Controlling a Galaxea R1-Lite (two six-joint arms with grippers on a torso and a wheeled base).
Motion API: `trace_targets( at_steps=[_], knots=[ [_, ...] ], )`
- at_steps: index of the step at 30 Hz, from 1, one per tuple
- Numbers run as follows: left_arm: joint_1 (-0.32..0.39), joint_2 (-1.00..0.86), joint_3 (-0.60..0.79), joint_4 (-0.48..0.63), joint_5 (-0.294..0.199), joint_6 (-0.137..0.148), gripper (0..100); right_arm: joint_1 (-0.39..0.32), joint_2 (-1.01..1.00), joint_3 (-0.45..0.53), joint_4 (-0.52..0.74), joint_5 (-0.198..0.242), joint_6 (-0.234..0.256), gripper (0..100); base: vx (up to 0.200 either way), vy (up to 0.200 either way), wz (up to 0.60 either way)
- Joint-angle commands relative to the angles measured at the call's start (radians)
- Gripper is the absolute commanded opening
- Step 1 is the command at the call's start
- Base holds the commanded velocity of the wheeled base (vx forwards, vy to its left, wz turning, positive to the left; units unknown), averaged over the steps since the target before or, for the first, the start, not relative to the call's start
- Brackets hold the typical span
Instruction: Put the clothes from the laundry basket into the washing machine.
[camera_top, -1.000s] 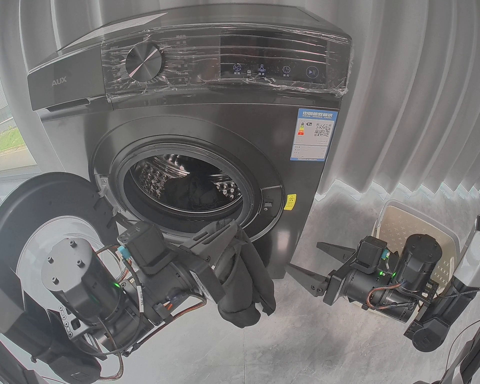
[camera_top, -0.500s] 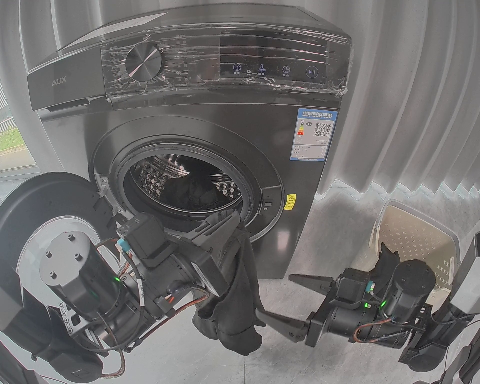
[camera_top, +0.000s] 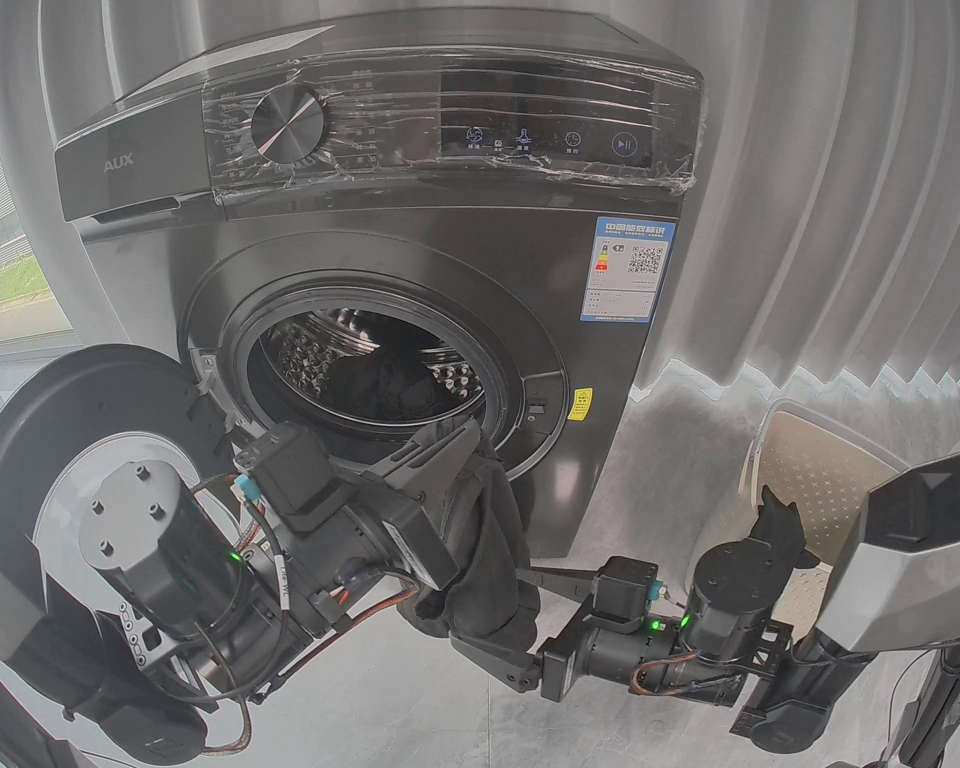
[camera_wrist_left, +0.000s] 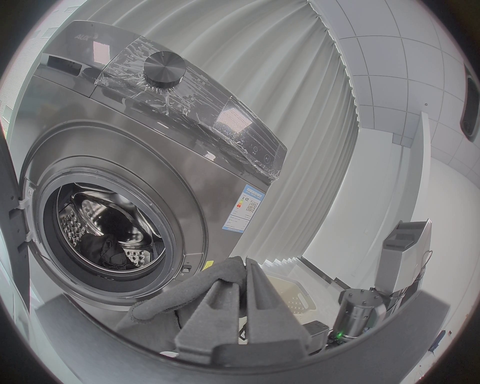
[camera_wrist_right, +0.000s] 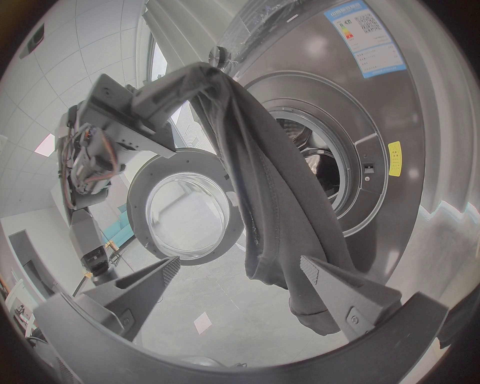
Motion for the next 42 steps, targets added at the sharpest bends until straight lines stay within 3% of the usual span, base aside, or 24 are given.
trace_targets(
  at_steps=[1,30,42],
  knots=[
    [0.0,-0.001,-0.001,-0.001,0.0,0.0,0,-0.007,0.079,-0.048,0.0,-0.004,0.003,100,0.0,0.0,0.0],
    [-0.009,0.002,-0.001,-0.015,-0.004,-0.002,0,-0.022,0.221,-0.26,-0.001,-0.039,0.007,100,0.0,0.0,0.0],
    [-0.001,0.0,-0.014,-0.024,-0.003,-0.003,0,-0.046,0.257,-0.231,-0.003,-0.051,0.009,100,0.0,0.0,0.0]
  ],
)
